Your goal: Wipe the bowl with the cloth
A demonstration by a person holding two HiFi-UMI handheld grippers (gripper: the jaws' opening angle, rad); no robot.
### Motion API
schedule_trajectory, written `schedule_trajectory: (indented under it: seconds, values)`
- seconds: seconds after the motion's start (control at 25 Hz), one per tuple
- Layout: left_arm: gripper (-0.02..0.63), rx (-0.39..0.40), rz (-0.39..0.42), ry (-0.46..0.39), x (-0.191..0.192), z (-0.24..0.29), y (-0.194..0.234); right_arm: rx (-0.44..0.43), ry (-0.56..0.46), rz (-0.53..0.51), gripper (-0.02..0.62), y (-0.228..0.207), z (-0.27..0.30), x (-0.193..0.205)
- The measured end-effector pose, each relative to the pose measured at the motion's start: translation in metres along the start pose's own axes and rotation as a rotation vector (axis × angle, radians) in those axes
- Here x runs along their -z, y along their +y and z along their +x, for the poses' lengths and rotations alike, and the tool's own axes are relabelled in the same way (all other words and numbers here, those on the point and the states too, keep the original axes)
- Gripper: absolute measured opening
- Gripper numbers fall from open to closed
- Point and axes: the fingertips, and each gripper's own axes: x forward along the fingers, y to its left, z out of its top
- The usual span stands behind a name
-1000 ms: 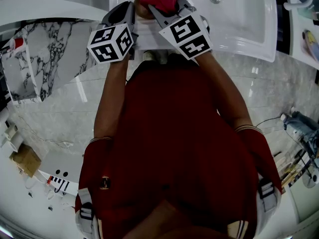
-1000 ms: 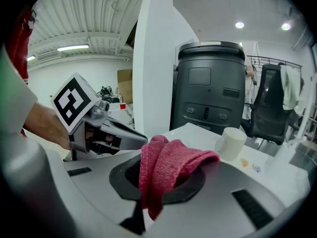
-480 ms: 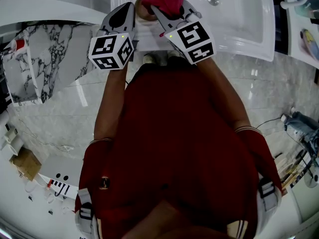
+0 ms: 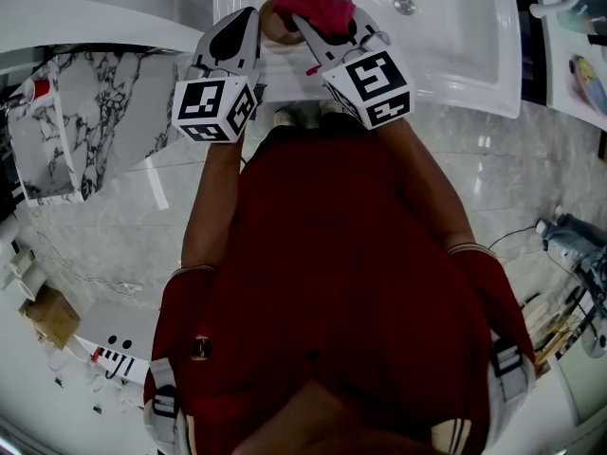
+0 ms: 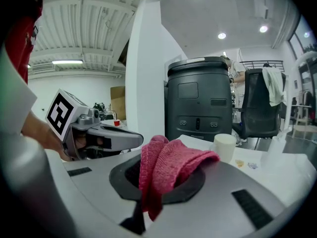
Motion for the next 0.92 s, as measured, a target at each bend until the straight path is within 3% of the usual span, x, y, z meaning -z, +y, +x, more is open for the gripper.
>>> schedule_trajectory:
  seconds: [0.92]
  values:
    - [0.006, 0.009, 0.021, -0.063, -0.011, -0.005, -0.005, 0.016, -0.102, 0.000, 0.029, 0.000, -0.012, -0.014]
